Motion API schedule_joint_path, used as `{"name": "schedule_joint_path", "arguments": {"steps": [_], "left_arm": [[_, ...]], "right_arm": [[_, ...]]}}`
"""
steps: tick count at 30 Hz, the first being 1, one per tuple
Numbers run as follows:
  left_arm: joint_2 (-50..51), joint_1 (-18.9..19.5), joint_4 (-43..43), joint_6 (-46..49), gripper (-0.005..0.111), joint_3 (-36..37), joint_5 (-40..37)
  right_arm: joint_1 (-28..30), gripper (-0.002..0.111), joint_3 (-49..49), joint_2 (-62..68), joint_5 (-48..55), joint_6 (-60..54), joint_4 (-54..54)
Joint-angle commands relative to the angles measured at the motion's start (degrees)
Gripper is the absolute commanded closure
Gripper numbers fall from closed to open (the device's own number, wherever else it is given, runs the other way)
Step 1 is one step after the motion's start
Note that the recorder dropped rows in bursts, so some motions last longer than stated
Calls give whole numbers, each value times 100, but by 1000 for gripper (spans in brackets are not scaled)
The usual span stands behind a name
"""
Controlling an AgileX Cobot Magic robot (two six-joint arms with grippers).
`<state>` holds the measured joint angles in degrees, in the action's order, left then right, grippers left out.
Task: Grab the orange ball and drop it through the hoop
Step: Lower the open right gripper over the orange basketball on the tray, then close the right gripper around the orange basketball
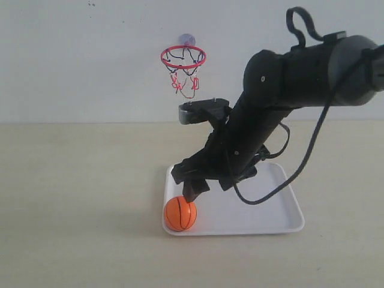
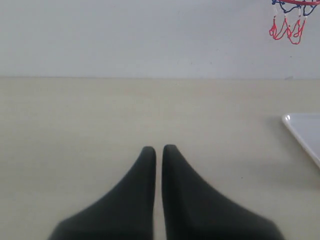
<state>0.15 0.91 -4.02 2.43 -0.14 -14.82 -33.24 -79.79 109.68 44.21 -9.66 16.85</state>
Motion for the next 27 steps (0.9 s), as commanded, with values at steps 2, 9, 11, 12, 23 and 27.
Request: {"name": "schedule_joint_path", "arguments": {"steps": [2, 9, 11, 12, 23, 27], "left_arm": [[-15, 18, -53, 26, 103, 14, 23], [-15, 18, -53, 26, 103, 14, 23], [-15, 18, -53, 26, 103, 14, 23], [-15, 18, -53, 26, 103, 14, 23], [-15, 18, -53, 26, 103, 14, 23], [-15, 18, -53, 26, 103, 14, 23]], "right_arm": [[-302, 38, -33, 232, -438, 102, 73], [-458, 38, -33, 301, -954, 425, 67], [-458, 34, -33, 301, -977, 528, 67], [-458, 31, -33, 301, -977, 547, 67], [-458, 22, -33, 301, -979, 786, 67], [-458, 22, -33, 312, -1108, 835, 31]]}}
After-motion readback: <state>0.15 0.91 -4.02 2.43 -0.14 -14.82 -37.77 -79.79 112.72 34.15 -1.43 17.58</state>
